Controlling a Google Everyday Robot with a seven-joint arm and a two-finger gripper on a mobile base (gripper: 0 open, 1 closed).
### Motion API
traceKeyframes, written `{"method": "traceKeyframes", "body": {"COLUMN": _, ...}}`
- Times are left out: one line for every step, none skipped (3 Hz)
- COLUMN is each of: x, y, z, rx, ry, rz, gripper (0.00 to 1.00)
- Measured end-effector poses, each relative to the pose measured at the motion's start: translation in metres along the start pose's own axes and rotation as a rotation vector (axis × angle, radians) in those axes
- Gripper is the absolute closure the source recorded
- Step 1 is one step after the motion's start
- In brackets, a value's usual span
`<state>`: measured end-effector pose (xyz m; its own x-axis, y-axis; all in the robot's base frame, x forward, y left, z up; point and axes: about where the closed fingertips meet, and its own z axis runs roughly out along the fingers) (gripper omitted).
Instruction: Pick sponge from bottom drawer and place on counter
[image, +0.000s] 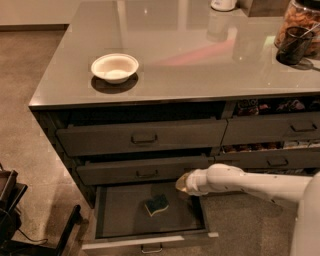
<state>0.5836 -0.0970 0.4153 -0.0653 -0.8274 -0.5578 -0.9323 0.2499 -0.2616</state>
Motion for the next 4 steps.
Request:
{"method": "traceKeyframes", "body": {"x": 0.005, "y": -0.008, "z": 0.002, "rx": 0.018, "ry": -0.007, "rz": 0.006, "gripper": 1.0}}
{"method": "traceKeyframes", "body": {"x": 0.008, "y": -0.007, "z": 0.004, "rx": 0.014, "ry": -0.018, "rz": 0.021, "gripper": 1.0}}
{"method": "traceKeyframes", "body": {"x": 0.023, "y": -0.005, "z": 0.011, "rx": -0.003, "ry": -0.063, "rz": 0.111, "gripper": 1.0}}
{"method": "traceKeyframes", "body": {"x": 0.04, "y": -0.006, "z": 0.019, "rx": -0.022, "ry": -0.137, "rz": 0.217, "gripper": 1.0}}
